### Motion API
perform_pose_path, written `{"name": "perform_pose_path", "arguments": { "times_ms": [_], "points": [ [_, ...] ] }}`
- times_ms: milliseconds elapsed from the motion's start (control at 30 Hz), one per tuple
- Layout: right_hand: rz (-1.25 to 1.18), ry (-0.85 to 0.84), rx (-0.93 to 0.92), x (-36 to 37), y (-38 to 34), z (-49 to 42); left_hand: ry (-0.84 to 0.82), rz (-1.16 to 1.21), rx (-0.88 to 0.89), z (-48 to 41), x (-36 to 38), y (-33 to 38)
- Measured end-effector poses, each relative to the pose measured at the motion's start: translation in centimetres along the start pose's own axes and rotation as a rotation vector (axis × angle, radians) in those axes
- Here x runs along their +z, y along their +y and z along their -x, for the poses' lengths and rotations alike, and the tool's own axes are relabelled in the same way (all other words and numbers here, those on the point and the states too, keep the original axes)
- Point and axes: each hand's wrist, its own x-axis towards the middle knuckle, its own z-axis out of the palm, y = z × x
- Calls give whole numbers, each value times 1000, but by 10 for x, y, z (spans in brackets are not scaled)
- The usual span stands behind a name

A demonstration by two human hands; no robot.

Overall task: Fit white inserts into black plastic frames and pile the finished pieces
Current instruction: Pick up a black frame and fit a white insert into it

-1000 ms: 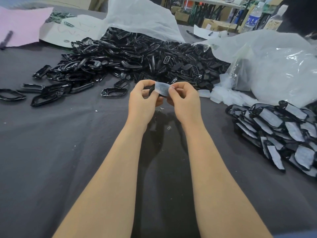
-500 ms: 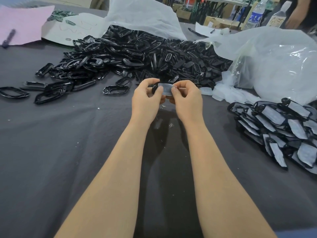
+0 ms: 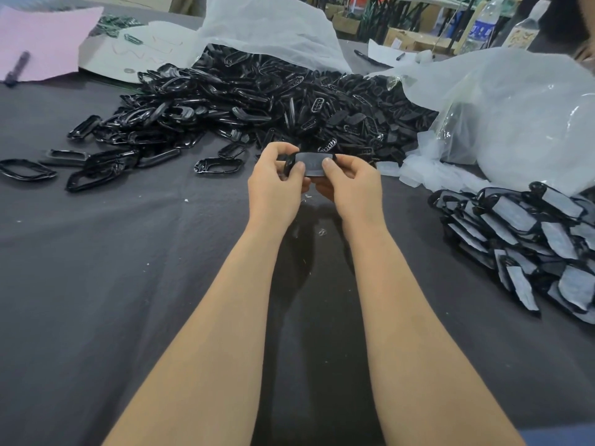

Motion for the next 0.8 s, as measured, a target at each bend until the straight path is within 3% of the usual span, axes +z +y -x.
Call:
{"name": "perform_pose_path", "arguments": {
  "times_ms": [133,800],
  "points": [
    [-30,-15,47,-1,2,-2,-9,-20,-1,0,0,0],
    [294,11,-112,-4,1,0,-105,-98,-47,0,-2,0]
  ]
}}
